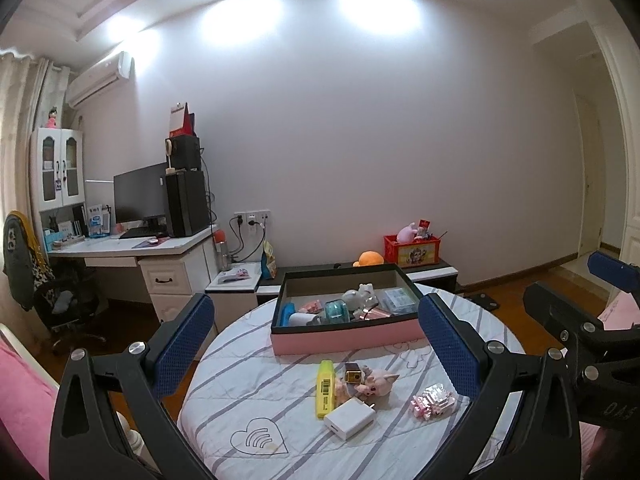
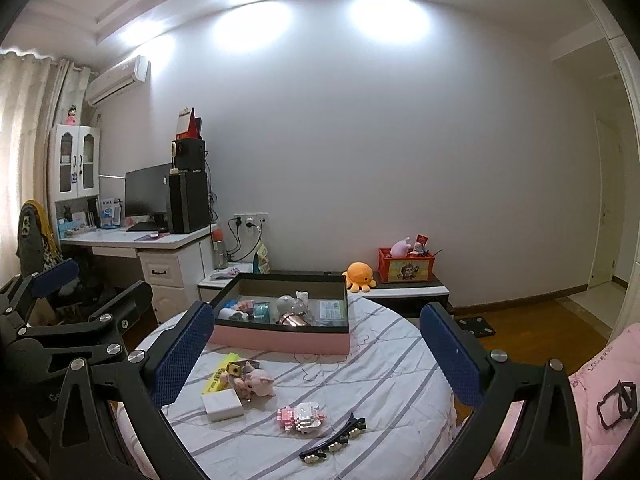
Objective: Organize rigid objects
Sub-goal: 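Withdraw both tools from the pink box back over the table, then grasp the white charger with the left gripper while the right gripper grasps the black hair clip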
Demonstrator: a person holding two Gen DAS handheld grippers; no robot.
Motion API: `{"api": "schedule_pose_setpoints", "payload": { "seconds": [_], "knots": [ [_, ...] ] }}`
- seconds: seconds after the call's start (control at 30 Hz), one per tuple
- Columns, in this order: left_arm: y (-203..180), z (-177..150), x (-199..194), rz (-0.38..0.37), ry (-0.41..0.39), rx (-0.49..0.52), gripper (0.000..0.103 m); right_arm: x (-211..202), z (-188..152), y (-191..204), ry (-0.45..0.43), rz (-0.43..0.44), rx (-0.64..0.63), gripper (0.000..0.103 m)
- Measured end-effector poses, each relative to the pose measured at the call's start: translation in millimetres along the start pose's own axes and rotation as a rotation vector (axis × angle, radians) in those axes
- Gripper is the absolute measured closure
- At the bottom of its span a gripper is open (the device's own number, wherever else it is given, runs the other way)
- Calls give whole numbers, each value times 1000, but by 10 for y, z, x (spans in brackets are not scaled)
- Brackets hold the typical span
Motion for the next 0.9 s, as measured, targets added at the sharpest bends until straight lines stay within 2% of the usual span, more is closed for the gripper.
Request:
{"api": "schedule_pose_setpoints", "payload": {
  "seconds": [0.13, 0.3, 0.4, 0.63, 0.73, 0.83, 0.9],
  "knots": [
    [-32, -68, 88, -40, 26, 7, 0, 67, -72, -37, 30, -2, 3, 0],
    [-22, -388, 303, -83, 132, -4, 0, 235, -282, -122, 108, -21, 9, 0],
    [-7, -644, 453, -83, 208, -3, 0, 395, -548, -237, 193, -45, 31, 0],
    [14, -1147, 719, -102, 357, -15, 0, 838, -1412, -478, 446, -103, 71, 0],
    [18, -1260, 786, -108, 393, -17, 0, 954, -1614, -474, 500, -94, 68, 0],
    [16, -1330, 835, -113, 416, -16, 0, 1030, -1706, -441, 531, -70, 50, 0],
    [6, -1364, 862, -121, 426, -21, 0, 1085, -1737, -470, 544, -84, 26, 0]
  ]
}}
Point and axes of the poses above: each gripper's, at about its wrist camera, not at the fingertips, and x roughly the way its jaws point, y to its left, z to its top, the point moved 7 cm from there along x, roughly the way its jaws point, and after that the axes turned 6 degrees about x, right-handed, at the moved point
